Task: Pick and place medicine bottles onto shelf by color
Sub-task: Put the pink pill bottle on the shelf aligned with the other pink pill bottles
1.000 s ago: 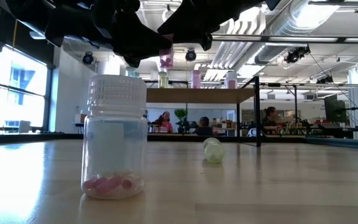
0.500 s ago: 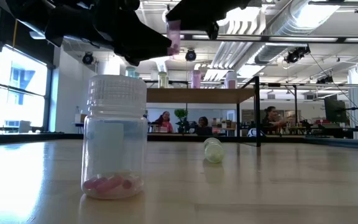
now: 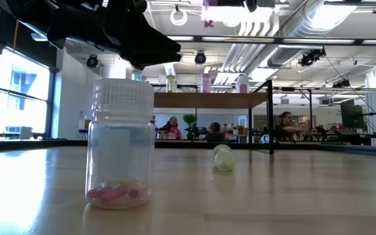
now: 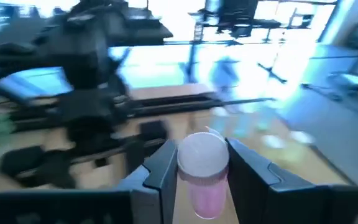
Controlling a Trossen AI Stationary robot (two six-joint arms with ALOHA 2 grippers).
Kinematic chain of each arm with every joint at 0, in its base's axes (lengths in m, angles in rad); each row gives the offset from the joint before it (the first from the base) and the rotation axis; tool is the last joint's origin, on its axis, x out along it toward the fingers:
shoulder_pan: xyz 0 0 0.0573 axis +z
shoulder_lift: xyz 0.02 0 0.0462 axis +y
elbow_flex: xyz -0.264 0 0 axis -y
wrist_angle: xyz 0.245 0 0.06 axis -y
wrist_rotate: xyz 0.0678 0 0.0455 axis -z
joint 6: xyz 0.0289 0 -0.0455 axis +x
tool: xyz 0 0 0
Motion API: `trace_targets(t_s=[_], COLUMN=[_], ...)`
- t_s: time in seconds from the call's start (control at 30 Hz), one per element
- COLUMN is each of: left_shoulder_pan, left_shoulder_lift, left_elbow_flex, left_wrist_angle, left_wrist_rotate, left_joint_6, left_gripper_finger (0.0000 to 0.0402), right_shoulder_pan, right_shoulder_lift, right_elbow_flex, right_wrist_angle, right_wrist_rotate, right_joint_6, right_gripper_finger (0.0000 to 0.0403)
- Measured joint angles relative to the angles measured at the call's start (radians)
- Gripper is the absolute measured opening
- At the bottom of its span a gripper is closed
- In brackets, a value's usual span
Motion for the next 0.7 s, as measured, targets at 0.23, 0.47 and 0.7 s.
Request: trace_targets(t_s=[0.23, 0.47, 0.7], left_shoulder_pan=[0.0, 0.0, 0.0], left_shoulder_lift=[0.0, 0.0, 0.0], left_elbow_flex=[0.0, 0.0, 0.0], left_wrist_angle=[-0.005, -0.005, -0.003], left_wrist_rotate=[0.0, -0.001, -0.001], left_joint_6=[0.0, 0.0, 0.001], left_gripper_finger=[0.0239, 0.0239, 0.0239], right_shoulder_pan=[-0.085, -0.147, -0.188], right_shoulder_lift=[0.017, 0.018, 0.063], right_elbow_flex=[-0.069, -0.24, -0.281], right_wrist_angle=[0.006, 0.207, 0.264], right_wrist_rotate=[-0.038, -0.09, -0.092], right_joint_6=[0.059, 0.142, 0.188], right_gripper_finger=[0.0102, 0.0103, 0.0103])
